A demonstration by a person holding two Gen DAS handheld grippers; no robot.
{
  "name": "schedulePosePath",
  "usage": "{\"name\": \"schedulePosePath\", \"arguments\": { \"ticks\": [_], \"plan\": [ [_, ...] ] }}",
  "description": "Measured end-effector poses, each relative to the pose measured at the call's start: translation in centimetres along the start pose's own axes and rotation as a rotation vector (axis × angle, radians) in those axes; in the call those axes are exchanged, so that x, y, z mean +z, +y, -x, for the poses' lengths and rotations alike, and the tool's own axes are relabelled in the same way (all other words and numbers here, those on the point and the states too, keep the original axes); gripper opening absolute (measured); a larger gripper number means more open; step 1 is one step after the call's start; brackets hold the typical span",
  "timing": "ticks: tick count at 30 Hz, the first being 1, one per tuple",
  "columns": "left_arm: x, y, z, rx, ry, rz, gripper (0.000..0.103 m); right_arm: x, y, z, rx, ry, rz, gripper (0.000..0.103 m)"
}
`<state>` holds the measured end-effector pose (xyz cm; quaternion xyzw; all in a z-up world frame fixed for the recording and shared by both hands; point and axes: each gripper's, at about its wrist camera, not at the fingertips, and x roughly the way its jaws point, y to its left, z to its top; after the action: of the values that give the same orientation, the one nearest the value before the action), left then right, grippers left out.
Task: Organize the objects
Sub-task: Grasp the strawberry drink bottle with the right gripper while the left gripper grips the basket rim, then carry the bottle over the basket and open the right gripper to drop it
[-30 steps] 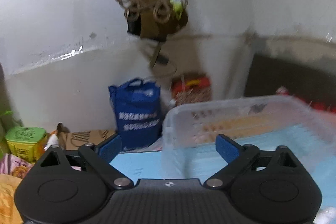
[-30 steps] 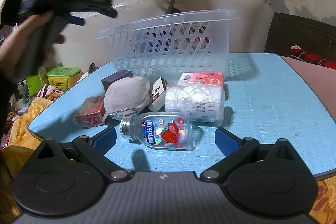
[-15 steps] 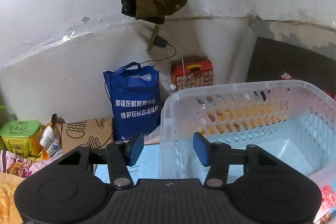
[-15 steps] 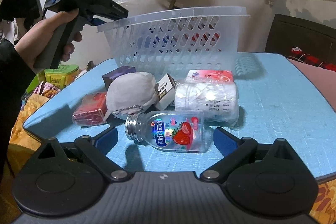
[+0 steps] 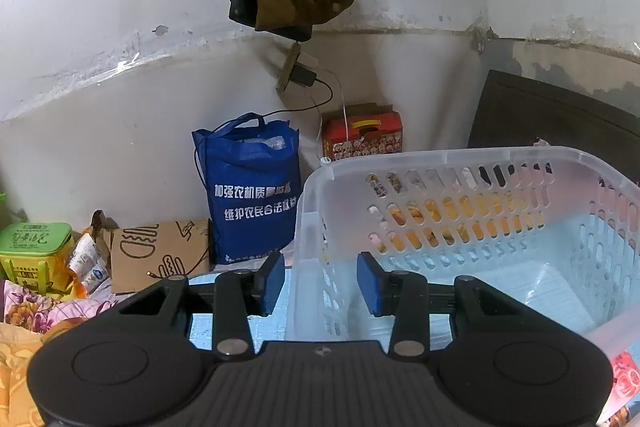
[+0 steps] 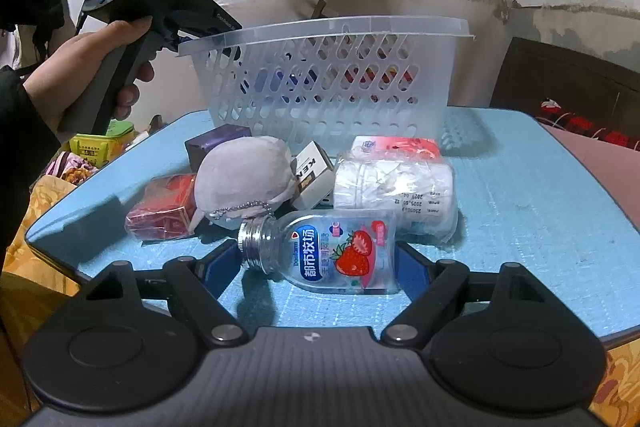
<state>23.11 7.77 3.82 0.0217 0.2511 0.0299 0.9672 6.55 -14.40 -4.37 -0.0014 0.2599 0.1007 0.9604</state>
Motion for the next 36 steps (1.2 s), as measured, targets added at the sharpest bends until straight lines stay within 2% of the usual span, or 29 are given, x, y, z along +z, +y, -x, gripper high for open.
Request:
{"name": "schedulePosePath", "arguments": {
  "ticks": [11, 15, 23, 28, 33, 36],
  "plan": [
    [-0.2, 0.0, -0.5, 0.002, 0.017, 0.003, 0.045, 0.2, -1.3, 1.9, 0.01, -0.048, -0.026, 0.084],
    [-0.3, 0.1, -0.5, 0.008, 0.019, 0.01, 0.026, 0.3, -1.7, 2.6, 0.015, -0.061, -0.028, 0.084],
    [-0.4, 0.3, -0.2, 0.004, 0.02, 0.015, 0.025, 0.5, -2.9, 3.5, 0.004, -0.078, -0.042, 0.084],
    [-0.3, 0.5, -0.4, 0.0, 0.023, 0.03, 0.025, 1.1, -3.9, 4.8, -0.024, -0.12, -0.046, 0.083],
    [-0.5, 0.8, -0.5, -0.016, 0.026, 0.046, 0.025, 2.5, -5.3, 5.9, -0.026, -0.159, -0.065, 0.083],
    [-0.4, 0.9, -0.6, -0.019, 0.028, 0.048, 0.025, 4.7, -6.1, 6.3, -0.033, -0.19, -0.053, 0.083]
  ]
}}
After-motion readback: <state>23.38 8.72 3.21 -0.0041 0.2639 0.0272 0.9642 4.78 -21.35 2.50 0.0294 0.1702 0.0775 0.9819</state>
